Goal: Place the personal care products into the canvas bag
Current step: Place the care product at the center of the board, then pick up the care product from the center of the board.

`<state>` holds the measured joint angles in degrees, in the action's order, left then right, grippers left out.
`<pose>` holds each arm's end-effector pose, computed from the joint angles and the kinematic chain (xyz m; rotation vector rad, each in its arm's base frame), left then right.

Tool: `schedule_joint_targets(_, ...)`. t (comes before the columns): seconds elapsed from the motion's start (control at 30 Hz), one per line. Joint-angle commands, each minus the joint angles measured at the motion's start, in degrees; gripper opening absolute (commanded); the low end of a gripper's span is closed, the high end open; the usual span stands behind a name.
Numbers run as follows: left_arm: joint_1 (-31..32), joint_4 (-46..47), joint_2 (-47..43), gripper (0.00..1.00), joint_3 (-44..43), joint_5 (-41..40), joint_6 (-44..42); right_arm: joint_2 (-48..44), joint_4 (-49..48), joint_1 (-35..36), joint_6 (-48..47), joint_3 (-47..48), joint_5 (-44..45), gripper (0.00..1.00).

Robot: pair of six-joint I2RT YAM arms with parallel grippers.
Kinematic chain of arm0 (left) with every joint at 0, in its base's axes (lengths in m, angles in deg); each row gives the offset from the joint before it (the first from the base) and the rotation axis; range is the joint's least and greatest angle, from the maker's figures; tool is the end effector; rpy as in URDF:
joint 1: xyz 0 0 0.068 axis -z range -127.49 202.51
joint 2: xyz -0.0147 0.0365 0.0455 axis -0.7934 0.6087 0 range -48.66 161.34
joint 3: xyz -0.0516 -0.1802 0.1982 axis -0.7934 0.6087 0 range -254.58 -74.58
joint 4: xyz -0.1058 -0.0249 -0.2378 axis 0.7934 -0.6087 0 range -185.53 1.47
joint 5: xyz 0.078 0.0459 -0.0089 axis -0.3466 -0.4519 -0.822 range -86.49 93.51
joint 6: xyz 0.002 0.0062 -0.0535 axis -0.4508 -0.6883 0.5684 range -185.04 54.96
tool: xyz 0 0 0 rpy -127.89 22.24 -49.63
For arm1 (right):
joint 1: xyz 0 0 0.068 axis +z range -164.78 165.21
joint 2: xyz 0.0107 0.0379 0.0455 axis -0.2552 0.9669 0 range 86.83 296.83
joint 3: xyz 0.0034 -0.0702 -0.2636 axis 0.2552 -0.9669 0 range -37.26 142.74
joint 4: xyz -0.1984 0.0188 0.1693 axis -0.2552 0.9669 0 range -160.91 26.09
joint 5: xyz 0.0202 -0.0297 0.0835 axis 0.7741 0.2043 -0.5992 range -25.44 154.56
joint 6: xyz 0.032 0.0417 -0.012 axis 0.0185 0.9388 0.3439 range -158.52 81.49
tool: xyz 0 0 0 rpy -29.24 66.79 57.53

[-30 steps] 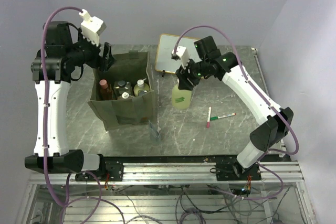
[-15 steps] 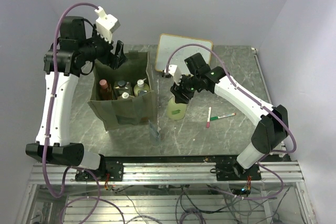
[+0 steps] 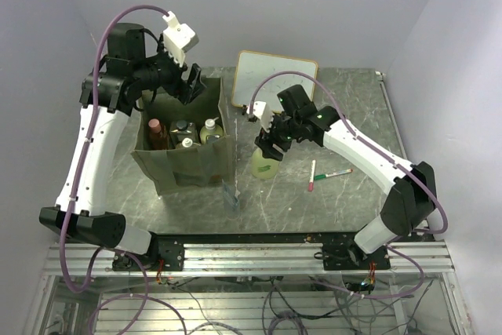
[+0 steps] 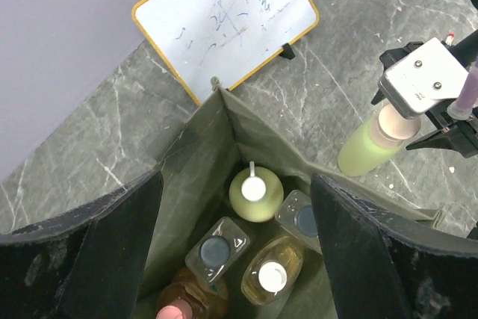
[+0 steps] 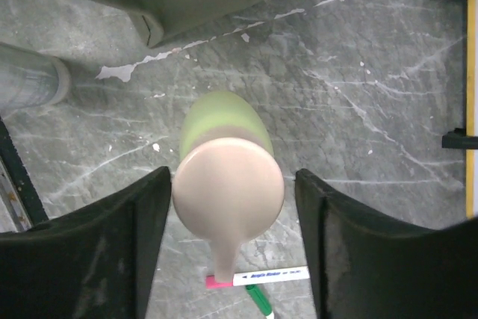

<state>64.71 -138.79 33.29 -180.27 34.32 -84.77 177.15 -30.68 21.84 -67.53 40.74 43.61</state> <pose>0.2666 -0.0763 0.4817 0.8623 1.7971 -0.4604 0.2644 0.2125 0.2987 -1.4675 1.9900 0.5108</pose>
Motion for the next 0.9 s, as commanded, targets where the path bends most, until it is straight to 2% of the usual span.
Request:
schedule_joint_targets(0.0, 2.25, 3.29, 1.19, 0.9, -0.39, 2.18, -1.3, -3.88, -0.86, 0.28, 0.55, 1.17, 0.5, 0.7)
schedule_joint_targets(0.17, 4.55, 4.03, 3.33, 0.9, -1.42, 3.3, -1.66, -6.59, 1.33, 0.15, 2.04, 4.14, 2.41, 0.79)
schedule_joint_targets(0.3, 7.69, 3.26, 6.05, 0.9, -3.43, 3.48, -3.93, -10.91, 2.13, -2.62, 3.69, 4.21, 3.42, 0.8)
schedule_joint_targets(0.6, 16.31, -0.79, 13.39, 0.91, -8.17, 4.43, -10.25, -17.8, 1.23, -19.66, 8.09, 3.27, 0.52, 0.8)
schedule_joint_targets(0.87, 25.43, -7.76, 19.55, 0.93, -7.51, 0.83, -21.5, -20.81, -1.14, -33.22, 14.45, 1.31, -4.96, 0.82)
